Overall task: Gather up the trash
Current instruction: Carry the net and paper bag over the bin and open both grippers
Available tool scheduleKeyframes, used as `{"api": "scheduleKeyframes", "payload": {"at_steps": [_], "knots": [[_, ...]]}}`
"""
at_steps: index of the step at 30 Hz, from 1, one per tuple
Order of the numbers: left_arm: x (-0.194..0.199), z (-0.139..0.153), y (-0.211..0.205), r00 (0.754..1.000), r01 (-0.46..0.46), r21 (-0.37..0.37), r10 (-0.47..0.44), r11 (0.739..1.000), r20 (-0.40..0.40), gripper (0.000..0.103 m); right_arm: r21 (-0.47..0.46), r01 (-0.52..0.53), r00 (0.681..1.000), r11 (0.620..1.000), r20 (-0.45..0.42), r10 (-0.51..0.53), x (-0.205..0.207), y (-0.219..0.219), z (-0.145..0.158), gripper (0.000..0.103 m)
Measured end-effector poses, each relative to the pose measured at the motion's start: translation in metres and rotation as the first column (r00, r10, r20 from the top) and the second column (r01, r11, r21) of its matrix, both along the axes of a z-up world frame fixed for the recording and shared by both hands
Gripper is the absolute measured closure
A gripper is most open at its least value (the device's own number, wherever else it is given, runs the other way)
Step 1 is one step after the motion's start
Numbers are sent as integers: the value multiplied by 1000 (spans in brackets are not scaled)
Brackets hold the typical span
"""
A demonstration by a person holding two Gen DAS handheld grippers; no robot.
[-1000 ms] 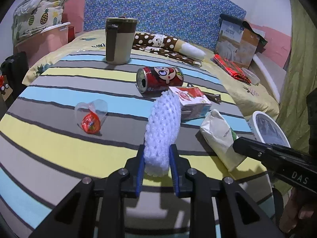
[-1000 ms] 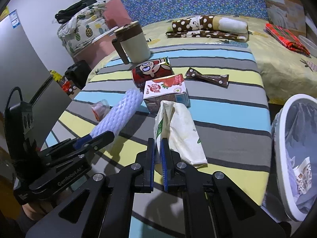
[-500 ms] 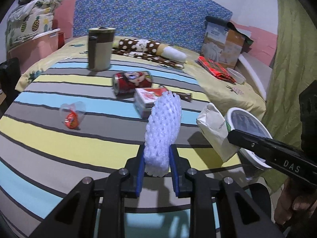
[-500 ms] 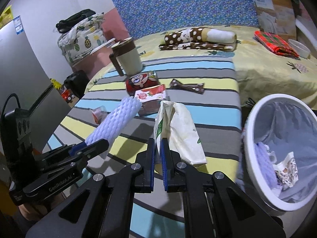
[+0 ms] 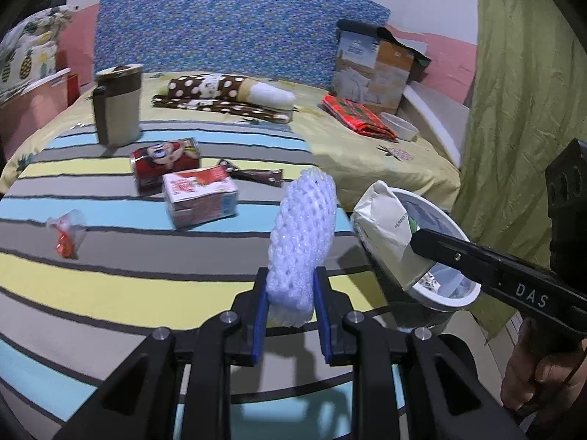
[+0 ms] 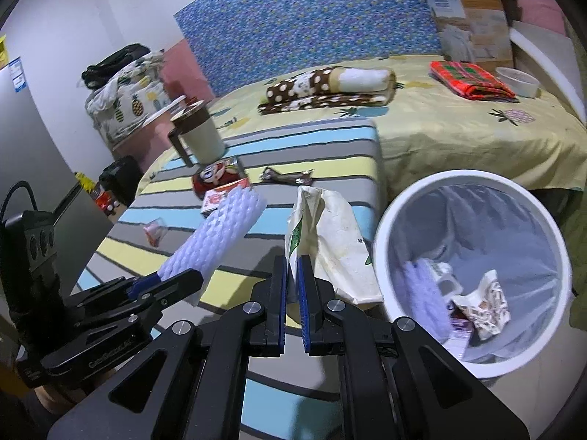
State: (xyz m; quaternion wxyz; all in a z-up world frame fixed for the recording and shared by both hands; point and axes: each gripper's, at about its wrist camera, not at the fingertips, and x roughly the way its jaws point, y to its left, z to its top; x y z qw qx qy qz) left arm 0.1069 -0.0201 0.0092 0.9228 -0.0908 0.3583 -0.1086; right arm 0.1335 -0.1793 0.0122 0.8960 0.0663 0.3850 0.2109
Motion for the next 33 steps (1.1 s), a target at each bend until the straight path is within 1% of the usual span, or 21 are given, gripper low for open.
{"api": "scheduleKeyframes", "payload": {"at_steps": [8, 19, 24, 33], "knots": [[11, 7, -32, 998, 69, 7, -69, 998, 15, 79, -11, 72, 997, 997, 15, -72, -1, -31, 2, 95], [27, 10, -79, 986, 163, 24, -164, 986, 14, 79, -8, 164, 986, 986, 3, -164, 4, -73, -2, 95], [35, 8, -97, 979, 203, 34, -203, 979, 8, 79, -6, 195, 981, 981, -11, -195, 7, -88, -6, 95], [52, -4, -128, 965, 261, 46, -260, 964, -30, 79, -2, 224, 973, 975, -57, -224, 15, -107, -20, 95]]}}
